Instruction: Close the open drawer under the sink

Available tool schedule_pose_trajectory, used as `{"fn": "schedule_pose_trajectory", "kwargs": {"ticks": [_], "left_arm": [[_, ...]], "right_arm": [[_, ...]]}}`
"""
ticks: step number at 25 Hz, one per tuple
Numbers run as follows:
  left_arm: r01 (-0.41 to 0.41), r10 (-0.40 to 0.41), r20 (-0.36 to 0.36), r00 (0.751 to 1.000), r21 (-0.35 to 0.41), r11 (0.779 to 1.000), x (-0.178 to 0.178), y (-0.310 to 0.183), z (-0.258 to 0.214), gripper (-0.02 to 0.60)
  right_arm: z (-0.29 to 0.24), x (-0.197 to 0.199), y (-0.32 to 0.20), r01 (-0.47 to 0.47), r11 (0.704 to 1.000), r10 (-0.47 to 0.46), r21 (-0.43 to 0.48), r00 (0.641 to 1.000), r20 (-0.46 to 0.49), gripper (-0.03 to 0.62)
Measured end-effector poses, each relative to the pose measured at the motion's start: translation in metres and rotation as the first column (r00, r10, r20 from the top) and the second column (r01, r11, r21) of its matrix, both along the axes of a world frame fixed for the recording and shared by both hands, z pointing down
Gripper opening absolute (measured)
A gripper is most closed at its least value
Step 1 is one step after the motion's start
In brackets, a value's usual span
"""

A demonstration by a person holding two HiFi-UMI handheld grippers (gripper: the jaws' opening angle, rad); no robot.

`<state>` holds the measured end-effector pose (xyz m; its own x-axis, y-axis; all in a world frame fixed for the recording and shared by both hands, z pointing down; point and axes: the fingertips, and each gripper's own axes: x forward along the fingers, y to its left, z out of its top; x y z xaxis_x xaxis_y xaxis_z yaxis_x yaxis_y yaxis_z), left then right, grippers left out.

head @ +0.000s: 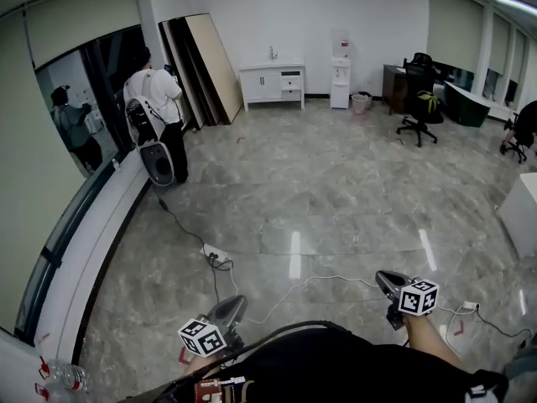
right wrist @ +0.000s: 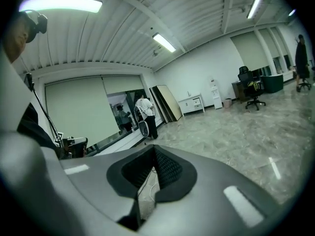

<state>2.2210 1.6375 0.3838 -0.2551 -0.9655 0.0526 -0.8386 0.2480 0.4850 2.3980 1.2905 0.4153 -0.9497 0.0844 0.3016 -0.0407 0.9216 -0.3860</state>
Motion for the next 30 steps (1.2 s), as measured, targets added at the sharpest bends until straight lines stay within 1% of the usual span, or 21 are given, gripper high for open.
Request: {"fn": "schedule_pose_trajectory", "kwargs": {"ticks": [3,6,9,12,16,20,23,25,27,30], "left_arm": [[-0.057,0.057,-0.015,0.998,0.008,0.998,-0.061,-0.02,-0.005,0.0],[-0.119,0.119,0.02,0.993,0.007,0.993,-0.117,-0.037,-0.011,0.0],[-0.167,0.167,0.043,0.985,0.01,0.986,-0.179,-0.049,-0.014,0.0],[-0.204,0.203,0.038,0.978,0.019,0.979,-0.224,-0.061,-0.013,0.0],[-0.228,0.227,0.027,0.974,0.034,0.973,-0.256,-0.082,-0.006,0.0],[-0.206,0.207,-0.009,0.978,0.045,0.977,-0.272,-0.094,0.008,0.0],[-0.163,0.163,-0.041,0.986,0.018,0.987,-0.294,-0.092,0.025,0.0],[-0.13,0.13,-0.041,0.991,-0.001,0.992,-0.31,-0.092,0.03,0.0],[-0.095,0.095,-0.015,0.995,-0.004,0.995,-0.324,-0.103,0.026,0.0],[-0.003,0.003,0.012,1.0,0.012,1.0,-0.345,-0.131,0.01,0.0]], "right_arm": [[-0.016,-0.04,-0.015,-0.071,0.997,0.071,0.012,0.998,0.003,0.002],[-0.021,-0.08,-0.022,-0.112,0.993,0.112,0.036,0.994,0.007,0.002],[-0.029,-0.132,-0.022,-0.153,0.987,0.151,0.043,0.988,0.033,0.002],[-0.027,-0.177,-0.009,-0.127,0.99,0.125,0.064,0.992,0.023,0.002],[-0.019,-0.207,-0.011,-0.098,0.992,0.1,0.081,0.995,-0.018,0.002],[-0.008,-0.221,-0.045,-0.125,0.99,0.128,0.066,0.991,-0.049,0.002],[0.003,-0.252,-0.063,-0.122,0.992,0.123,0.036,0.991,-0.044,0.002],[0.008,-0.283,-0.067,-0.076,0.997,0.076,0.027,0.997,-0.03,0.002],[0.012,-0.314,-0.079,-0.012,1.0,0.013,0.024,1.0,-0.022,0.002],[0.014,-0.356,-0.118,0.079,0.996,-0.078,0.032,0.996,-0.038,0.002]]}}
